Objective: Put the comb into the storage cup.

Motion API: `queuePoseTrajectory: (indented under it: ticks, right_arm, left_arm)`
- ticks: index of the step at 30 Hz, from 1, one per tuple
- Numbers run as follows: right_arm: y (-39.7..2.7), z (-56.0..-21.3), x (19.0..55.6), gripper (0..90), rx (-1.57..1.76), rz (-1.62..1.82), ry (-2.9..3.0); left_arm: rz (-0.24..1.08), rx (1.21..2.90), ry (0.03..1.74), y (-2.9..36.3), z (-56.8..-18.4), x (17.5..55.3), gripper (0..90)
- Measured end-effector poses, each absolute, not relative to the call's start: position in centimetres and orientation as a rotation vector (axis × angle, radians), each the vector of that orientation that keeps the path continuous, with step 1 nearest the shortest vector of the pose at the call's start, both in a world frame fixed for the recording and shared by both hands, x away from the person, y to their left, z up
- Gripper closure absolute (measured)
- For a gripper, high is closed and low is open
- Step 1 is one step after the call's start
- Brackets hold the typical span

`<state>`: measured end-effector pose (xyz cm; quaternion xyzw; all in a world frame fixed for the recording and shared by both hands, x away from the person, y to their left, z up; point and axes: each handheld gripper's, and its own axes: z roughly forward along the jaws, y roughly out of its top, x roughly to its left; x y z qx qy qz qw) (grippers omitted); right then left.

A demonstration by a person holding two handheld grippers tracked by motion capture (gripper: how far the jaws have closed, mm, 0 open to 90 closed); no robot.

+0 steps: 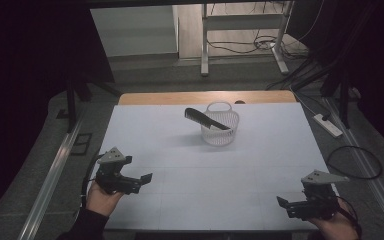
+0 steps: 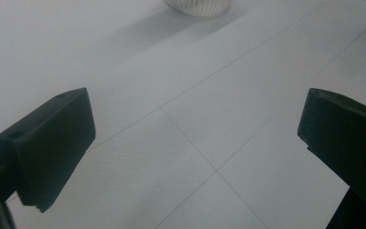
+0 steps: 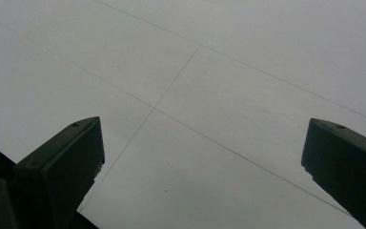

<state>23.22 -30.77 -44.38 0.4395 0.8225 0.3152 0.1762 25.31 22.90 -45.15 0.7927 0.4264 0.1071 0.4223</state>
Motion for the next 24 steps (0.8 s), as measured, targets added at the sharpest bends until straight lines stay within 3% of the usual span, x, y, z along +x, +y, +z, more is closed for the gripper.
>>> queuePoseTrajectory:
  ticks: [24]
  right_arm:
    - [-30.7, -44.4, 23.2, 1.1, 1.242, 0.886, 2.324]
  left_arm:
    - [0.313, 1.952, 1.142, 25.6, -45.5, 21.3, 0.0]
